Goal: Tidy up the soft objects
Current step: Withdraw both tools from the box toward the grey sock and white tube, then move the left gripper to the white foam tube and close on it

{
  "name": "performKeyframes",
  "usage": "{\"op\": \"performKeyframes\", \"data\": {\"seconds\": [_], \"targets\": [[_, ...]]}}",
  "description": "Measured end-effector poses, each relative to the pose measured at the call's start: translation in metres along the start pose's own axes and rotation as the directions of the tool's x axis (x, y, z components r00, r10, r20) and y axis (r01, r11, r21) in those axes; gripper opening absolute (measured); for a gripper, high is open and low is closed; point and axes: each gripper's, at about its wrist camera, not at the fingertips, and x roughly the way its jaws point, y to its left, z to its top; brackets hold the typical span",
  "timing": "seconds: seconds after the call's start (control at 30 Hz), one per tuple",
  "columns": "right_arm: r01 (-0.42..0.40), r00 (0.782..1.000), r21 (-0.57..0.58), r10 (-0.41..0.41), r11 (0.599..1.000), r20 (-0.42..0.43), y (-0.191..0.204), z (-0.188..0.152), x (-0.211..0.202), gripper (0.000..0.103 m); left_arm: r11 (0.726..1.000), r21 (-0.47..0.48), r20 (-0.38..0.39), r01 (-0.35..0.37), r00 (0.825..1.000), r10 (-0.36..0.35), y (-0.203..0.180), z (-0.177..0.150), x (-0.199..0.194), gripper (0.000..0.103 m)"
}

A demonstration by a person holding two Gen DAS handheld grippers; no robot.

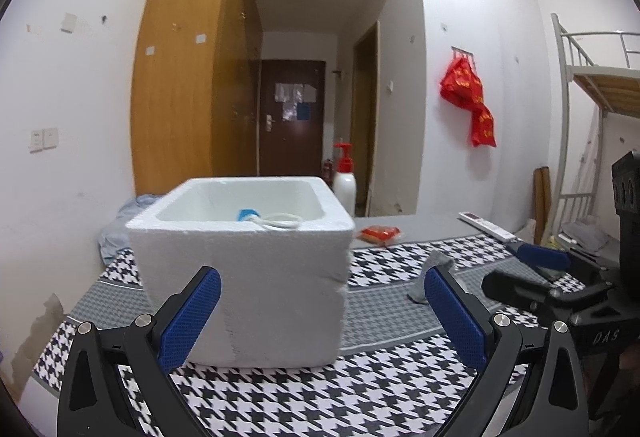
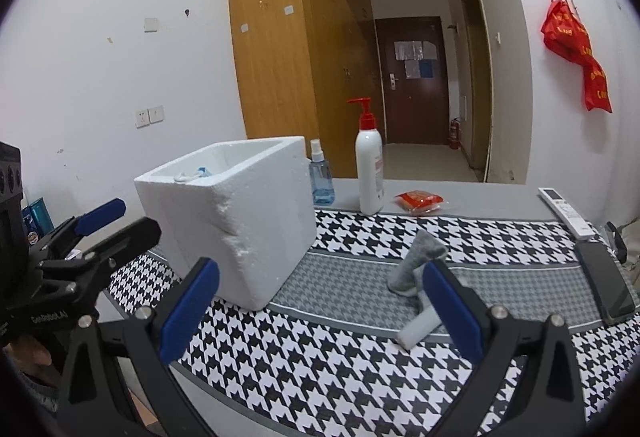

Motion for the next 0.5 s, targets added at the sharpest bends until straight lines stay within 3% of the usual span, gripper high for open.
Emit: {"op": "performKeyframes", "data": {"seconds": [0.5], "targets": [[0.157, 0.988, 0.087, -0.157, 0.984, -0.01, -0.046, -0.013, -0.029, 0.103, 0.988, 0.063, -0.054, 0.142, 0.989, -0.139, -0.05, -0.003, 0.023, 0.102]]}}
